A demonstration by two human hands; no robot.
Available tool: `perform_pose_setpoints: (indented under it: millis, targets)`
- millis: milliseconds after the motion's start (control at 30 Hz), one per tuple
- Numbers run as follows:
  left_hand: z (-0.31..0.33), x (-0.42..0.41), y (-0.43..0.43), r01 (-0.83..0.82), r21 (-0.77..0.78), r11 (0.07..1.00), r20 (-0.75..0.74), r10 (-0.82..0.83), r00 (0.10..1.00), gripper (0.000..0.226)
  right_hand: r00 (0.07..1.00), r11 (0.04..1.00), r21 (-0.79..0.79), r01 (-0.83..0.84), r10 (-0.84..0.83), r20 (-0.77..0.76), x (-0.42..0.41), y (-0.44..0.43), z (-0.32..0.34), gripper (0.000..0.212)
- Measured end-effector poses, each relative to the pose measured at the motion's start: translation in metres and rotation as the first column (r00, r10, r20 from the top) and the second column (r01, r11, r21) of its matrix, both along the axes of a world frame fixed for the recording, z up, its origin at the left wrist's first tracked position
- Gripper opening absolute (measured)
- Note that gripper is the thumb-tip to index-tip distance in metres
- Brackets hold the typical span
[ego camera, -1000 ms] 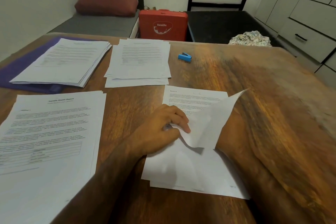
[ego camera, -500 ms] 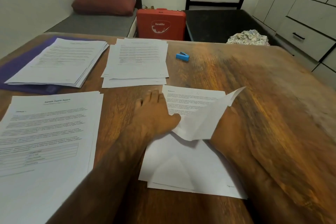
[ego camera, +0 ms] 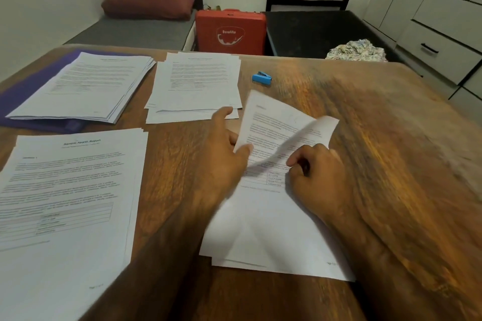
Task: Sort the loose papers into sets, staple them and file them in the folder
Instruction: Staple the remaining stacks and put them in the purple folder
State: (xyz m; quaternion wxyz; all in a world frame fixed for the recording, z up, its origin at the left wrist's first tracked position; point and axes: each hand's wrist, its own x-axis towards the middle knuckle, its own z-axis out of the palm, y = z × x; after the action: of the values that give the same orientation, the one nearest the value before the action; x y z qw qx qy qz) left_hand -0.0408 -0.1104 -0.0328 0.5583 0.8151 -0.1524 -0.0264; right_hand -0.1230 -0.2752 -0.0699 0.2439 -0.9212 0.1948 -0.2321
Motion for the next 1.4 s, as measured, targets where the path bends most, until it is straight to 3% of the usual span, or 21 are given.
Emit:
perform_pose_setpoints:
  millis: [100,167,233,533,633,733,867,967,1400]
  targets:
    - [-0.006,0.005,0.005,-0.052,-0.093,0.994,-0.059,0.047,0.997,0.049,1.000,1.000,-0.007,0.002,-0.002,-0.017,-0.002,-0.001,0.002,0.022]
    - [-0.013,0.006,0.007,-0.052,-0.065,0.997,-0.035,0.049,0.998,0.022,1.000,0.999,-0.034,-0.001,0.001,-0.007,-0.001,-0.001,0.000,0.021]
    - [-0.015,0.005,0.008,-0.039,-0.026,0.999,0.020,0.039,0.999,0.012,1.000,1.000,-0.021,-0.002,0.002,-0.008,0.000,-0.001,-0.002,0.020]
    - [-0.005,0.013,0.011,0.178,-0.039,0.983,-0.099,-0.181,0.979,0.029,0.997,0.999,0.039,0.029,-0.027,-0.066,0.001,0.005,0.010,0.031]
    - [-0.004,0.014,0.012,0.097,-0.086,0.992,-0.108,-0.106,0.988,0.021,0.983,0.996,-0.064,0.054,-0.064,-0.172,0.002,0.013,0.019,0.027]
    - [0.002,0.018,0.021,0.036,-0.084,0.996,-0.077,-0.043,0.996,0.015,0.958,0.982,-0.184,0.041,-0.091,-0.271,0.001,0.018,0.020,0.048]
    - [0.013,0.029,0.049,-0.023,-0.030,0.999,-0.002,0.023,1.000,0.011,0.927,0.979,-0.199,0.051,-0.120,-0.355,0.000,0.013,0.023,0.055]
    - [0.017,0.032,0.068,-0.109,-0.105,0.989,-0.020,0.107,0.994,0.009,0.909,0.973,-0.222,0.059,-0.145,-0.392,0.002,0.008,0.026,0.056]
    - [0.057,0.019,0.198,-0.396,-0.165,0.903,-0.002,0.401,0.916,0.010,0.873,0.951,-0.308,0.005,-0.154,-0.463,0.016,0.041,0.059,0.052]
